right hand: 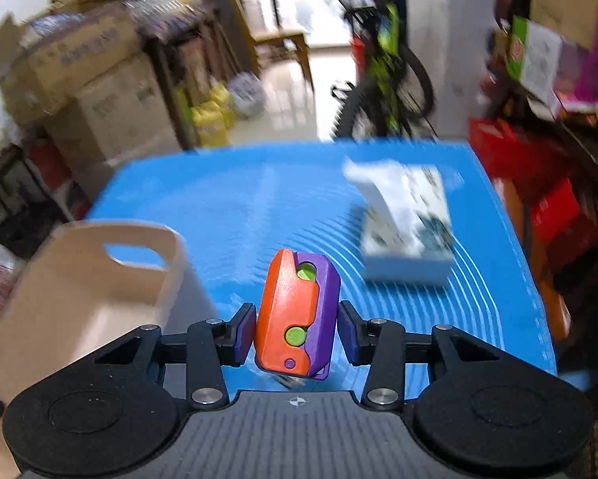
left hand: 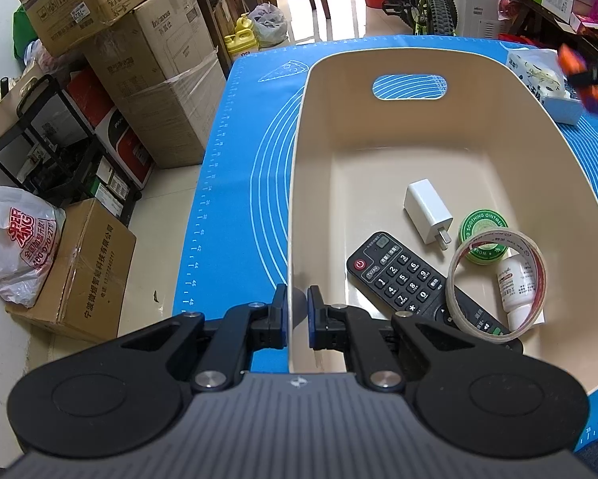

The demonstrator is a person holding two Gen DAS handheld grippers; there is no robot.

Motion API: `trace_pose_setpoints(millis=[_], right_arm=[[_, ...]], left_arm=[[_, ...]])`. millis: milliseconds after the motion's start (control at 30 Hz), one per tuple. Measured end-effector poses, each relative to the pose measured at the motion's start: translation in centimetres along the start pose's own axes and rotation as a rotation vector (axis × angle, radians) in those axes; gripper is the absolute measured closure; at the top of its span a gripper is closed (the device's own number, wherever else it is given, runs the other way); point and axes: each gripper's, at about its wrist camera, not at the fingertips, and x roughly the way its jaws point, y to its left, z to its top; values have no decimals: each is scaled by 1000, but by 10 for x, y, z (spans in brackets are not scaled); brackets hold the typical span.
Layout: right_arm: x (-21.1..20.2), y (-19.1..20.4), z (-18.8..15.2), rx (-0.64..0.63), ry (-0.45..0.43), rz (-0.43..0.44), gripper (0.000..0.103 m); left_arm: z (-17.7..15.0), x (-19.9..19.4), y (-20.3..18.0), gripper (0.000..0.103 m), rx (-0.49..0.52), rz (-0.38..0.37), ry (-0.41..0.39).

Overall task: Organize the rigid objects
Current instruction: 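Carry the orange-purple toy into the bin and release it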

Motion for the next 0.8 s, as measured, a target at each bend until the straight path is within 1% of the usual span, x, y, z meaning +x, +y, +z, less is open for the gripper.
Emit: trace_pose_setpoints(millis=[167, 300, 400, 500, 633, 800], right_arm=[[-33, 31, 14, -36, -85, 114, 54], [-44, 58, 10, -84, -91, 190, 54], [-44, 78, 0, -138, -74, 231, 54], [-39, 97, -16, -208, -36, 261, 54], [-32, 116, -36, -291, 7, 274, 54], [-25, 133, -57, -349, 64, 287, 54]], left_arm=[[0, 0, 0, 93, 0, 2, 0], [0, -1, 1, 93, 1, 1, 0], [0, -1, 1, 93, 2, 2, 1], [0, -1, 2, 93, 3, 3, 0], [0, -1, 1, 93, 3, 3, 0], [0, -1, 1, 93, 4, 6, -1]])
